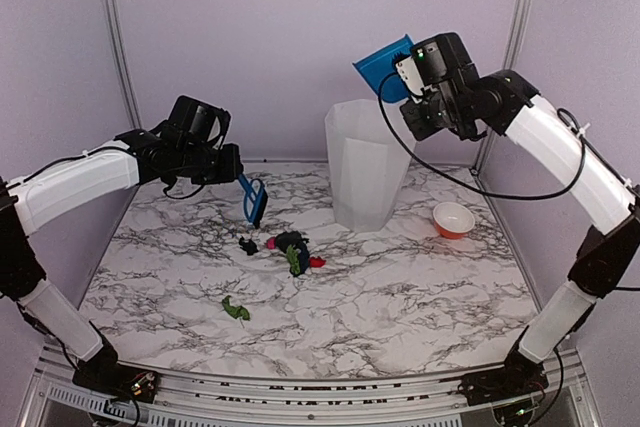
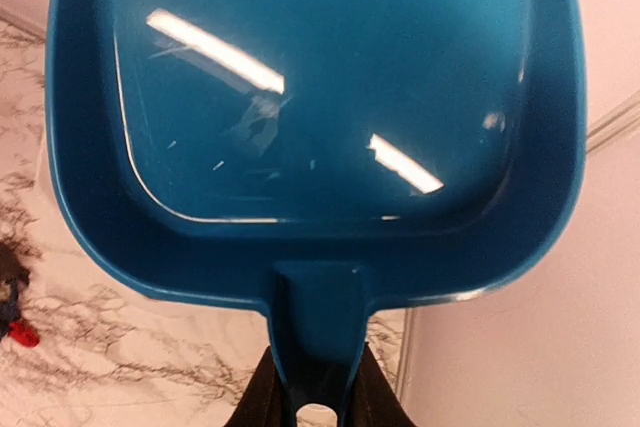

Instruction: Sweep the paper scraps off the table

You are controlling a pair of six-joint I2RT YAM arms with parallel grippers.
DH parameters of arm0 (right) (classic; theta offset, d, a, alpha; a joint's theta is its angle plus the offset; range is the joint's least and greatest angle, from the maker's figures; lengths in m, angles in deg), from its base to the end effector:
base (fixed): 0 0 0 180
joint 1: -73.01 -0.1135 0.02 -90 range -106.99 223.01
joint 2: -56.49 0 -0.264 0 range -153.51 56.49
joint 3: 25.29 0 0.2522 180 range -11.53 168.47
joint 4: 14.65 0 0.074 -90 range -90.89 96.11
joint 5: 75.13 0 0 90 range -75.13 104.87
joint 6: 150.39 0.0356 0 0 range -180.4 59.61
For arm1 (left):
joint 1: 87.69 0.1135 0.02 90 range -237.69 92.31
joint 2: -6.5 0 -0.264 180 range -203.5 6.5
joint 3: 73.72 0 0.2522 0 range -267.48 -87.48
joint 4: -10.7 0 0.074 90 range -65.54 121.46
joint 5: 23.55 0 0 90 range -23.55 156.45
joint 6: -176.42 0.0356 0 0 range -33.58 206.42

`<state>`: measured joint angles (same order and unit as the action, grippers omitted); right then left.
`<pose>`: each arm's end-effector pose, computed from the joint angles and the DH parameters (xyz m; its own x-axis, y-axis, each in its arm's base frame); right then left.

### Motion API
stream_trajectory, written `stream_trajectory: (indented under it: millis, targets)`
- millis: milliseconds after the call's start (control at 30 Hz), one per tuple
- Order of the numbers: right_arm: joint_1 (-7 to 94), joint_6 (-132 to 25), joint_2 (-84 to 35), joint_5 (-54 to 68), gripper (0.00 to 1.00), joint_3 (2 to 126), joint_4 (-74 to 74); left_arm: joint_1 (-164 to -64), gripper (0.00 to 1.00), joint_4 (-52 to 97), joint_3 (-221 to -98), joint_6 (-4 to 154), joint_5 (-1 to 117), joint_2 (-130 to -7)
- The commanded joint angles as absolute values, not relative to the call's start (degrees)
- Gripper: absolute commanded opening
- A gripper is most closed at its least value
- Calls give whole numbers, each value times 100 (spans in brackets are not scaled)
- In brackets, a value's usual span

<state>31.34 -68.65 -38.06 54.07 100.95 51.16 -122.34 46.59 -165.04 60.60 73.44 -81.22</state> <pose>0.2687 0.2090 0.4522 -0.3968 -0.5022 -0.7683 -0.1833 0.8635 -0.4698 0.2934 -0.1975 0.3347 -0.6045 -0.1077 -0.7893 0.2404 0.9199 -0.3097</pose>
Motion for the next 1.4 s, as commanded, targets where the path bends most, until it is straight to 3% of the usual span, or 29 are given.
stream_trajectory:
  millis: [0,233,567,900,1367]
  targets:
    - [2995,-5734,-2940,3674,0,9191,5945,-12113,0,4796,-17538,7254,6940,-8834]
    - [2706,-4820,-1764,2252,0,6717,5703,-12221,0,5760,-19045,8593,7000,-10573]
    - [2558,-4042,-1282,1149,0,4099,4639,-12858,0,5887,-19581,9532,7224,-11647]
    - [2193,-4218,-2220,1153,0,3716,4350,-13253,0,5913,-18929,9715,6484,-11506]
    - [1368,-4744,-4049,1254,0,4989,4396,-13558,0,5617,-18031,9372,6201,-10311]
